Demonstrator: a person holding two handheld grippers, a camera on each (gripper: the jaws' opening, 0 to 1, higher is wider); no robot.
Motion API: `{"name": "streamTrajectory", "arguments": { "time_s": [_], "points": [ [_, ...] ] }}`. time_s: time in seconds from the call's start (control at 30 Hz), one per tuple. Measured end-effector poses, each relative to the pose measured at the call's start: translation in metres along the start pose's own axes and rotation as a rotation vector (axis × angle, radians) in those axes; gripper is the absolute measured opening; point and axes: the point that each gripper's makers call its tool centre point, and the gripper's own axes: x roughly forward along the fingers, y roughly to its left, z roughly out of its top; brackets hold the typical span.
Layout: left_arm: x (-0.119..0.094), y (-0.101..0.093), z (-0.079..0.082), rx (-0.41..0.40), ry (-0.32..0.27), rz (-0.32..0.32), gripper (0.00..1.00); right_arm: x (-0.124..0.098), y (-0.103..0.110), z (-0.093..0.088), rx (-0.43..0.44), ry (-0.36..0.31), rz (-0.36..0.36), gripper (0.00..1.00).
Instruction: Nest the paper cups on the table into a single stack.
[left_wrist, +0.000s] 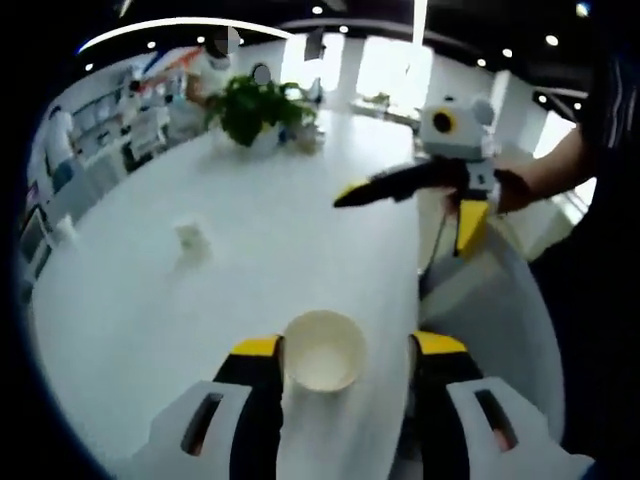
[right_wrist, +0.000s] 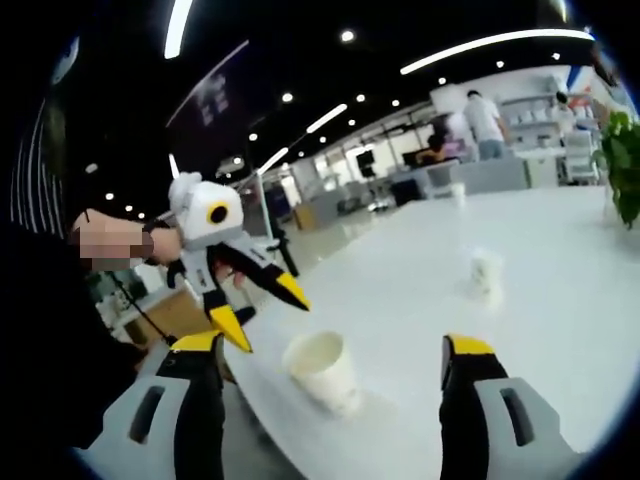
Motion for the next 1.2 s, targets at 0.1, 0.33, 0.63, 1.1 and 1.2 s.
{"name": "streamTrajectory", "arguments": {
  "time_s": [0.1,0.33,0.63,1.1,1.2],
  "points": [
    [-0.002,0.003,0.002,-0.002,-0.031,0.02,0.59,0.0,0.0,0.0,0.009,0.0,-0.002,0.87],
    [-0.009,0.01,0.003,-0.024,-0.075,0.056,0.67,0.0,-0.002,0.004,0.023,-0.006,-0.005,0.86],
    [-0.015,0.018,0.005,-0.055,-0.129,0.095,0.77,0.001,-0.002,0.004,0.027,-0.002,-0.004,0.86],
    [-0.019,0.032,0.012,-0.155,-0.215,0.132,0.96,0.001,-0.005,0.005,0.03,-0.004,-0.011,0.86],
    [-0.021,0.038,0.013,-0.156,-0.22,0.15,0.98,0.0,-0.006,0.005,0.032,-0.005,-0.014,0.86]
  ]
}}
